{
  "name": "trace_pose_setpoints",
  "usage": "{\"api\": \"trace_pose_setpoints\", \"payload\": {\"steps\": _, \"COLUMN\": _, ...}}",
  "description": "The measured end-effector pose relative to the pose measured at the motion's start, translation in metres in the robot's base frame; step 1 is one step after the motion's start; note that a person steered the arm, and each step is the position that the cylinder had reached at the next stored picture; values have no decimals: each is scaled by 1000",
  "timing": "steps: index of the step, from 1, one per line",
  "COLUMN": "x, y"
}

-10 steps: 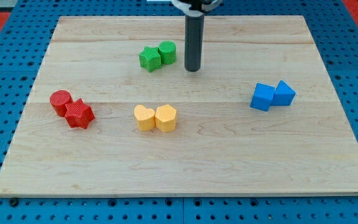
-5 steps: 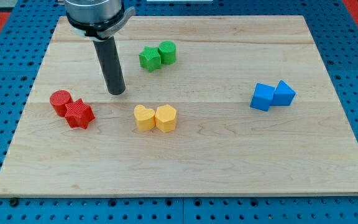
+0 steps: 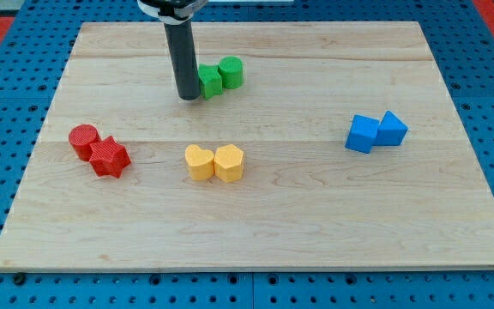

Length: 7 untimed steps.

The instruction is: Move the green blocks to the top center of the board

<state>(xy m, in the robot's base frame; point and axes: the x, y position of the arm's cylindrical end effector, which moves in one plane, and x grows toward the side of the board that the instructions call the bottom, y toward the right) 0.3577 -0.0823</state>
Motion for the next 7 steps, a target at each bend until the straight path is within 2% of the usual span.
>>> {"api": "trace_pose_setpoints", "payload": {"steps": 3, "x": -12, "y": 58}}
{"api": "trace_pose_setpoints", "payload": {"steps": 5, "x": -12, "y": 59}}
{"api": "trace_pose_setpoints", "payload": {"steps": 6, "x": -32, "y": 59}}
{"api": "trace_pose_setpoints", "payload": {"steps": 7, "x": -33, "y": 59}}
